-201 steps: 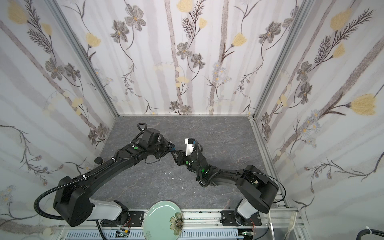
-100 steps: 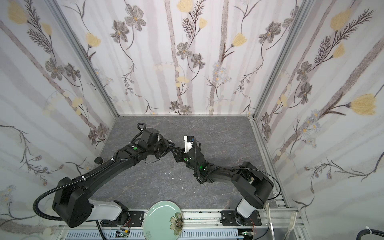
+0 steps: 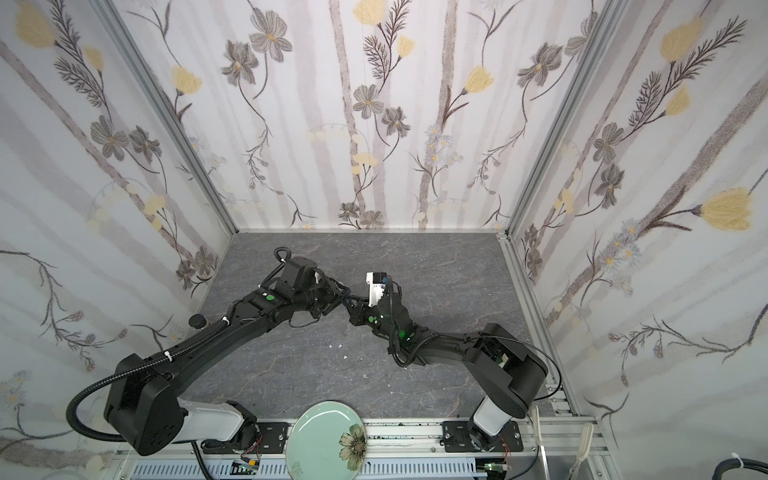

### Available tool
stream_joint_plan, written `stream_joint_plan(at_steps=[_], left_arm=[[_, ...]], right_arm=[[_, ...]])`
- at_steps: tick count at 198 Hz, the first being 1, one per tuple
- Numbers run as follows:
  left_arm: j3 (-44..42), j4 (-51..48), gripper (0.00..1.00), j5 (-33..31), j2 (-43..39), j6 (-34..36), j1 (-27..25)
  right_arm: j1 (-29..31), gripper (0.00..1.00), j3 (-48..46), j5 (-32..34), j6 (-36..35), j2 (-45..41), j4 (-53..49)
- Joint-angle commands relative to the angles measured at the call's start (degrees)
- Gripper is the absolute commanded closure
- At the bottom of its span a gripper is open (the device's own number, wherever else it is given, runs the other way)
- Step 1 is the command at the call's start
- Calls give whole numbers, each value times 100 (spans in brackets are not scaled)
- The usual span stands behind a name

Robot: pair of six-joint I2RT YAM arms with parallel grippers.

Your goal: Unlock with the key

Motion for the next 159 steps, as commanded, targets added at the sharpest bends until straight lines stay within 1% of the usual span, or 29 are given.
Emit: stream_joint_plan(at_steps=[1,17,38,55,60,94,134,159], left_arm=[[-51,132,47,131,-128,215,126],[-133,119,44,203,-245,334,253],[-238,113,44,367,-418,550,424],[-293,119,44,600,-520,774,574],[-304,97,44,681,-542,856,608],[-250,-71,47,1274,-587,1499,821],[-206,-109,48,2048,-569,2022,872],[-225,-61,47,2290,-560,2101,872]], right_arm=[[-38,100,-153,-252,44,-143,512],[-92,100,-312,-455,67,-239,666],[-174,100,-484,-805,103,-330,846],[-176,100,-607,-1169,142,-386,1021],[-365,100,-644,-1276,155,-404,1069],[-565,100,-788,-1884,121,-552,1074],[-766,100,-815,-2541,105,-606,1075],[-781,100,-753,-2756,99,-588,1075]])
